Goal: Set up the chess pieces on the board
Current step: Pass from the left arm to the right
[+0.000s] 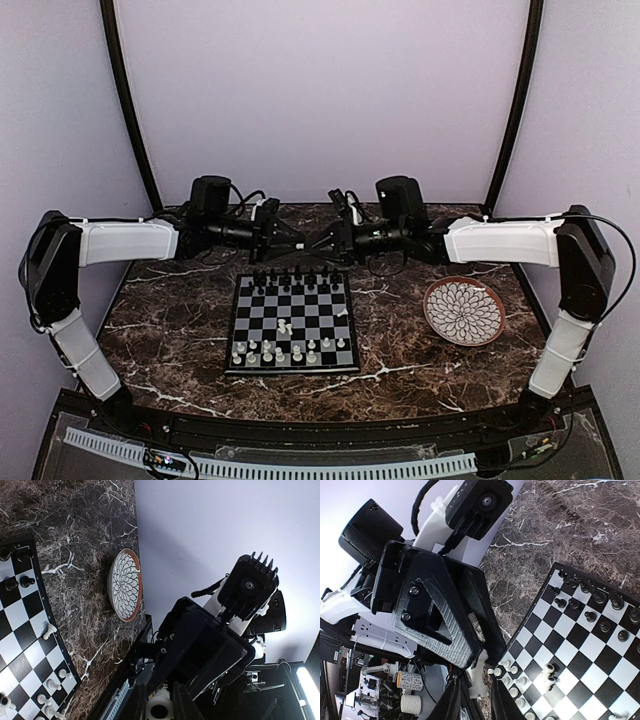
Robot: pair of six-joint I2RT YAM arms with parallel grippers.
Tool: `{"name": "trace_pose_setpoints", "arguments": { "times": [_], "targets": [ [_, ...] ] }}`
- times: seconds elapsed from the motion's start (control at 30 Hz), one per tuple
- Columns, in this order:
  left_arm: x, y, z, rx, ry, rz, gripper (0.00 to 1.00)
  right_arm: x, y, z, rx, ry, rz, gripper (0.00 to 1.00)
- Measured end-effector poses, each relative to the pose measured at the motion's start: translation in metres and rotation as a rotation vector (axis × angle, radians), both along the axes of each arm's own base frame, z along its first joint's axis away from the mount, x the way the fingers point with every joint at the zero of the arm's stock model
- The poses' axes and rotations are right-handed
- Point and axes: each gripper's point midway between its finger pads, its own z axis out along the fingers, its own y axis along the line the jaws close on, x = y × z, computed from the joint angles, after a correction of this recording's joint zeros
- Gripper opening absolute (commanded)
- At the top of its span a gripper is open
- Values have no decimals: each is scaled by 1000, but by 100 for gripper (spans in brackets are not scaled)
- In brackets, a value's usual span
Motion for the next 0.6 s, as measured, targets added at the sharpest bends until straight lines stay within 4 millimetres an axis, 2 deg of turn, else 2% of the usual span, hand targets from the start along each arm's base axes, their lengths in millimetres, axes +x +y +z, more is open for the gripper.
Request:
{"name": "trace_pose_setpoints", "arguments": {
  "times": [0.2,0.43,0.6],
  "targets": [
    [0,0,2,-6,-2,-2,11,-1,1,1,10,4,10,5],
    [0,0,0,-1,-5,-3,30,-1,0,0,7,-3,13,3],
    [2,4,-7,59,-10,6,35,-2,-10,-17,-103,-9,-3,2]
  ]
}}
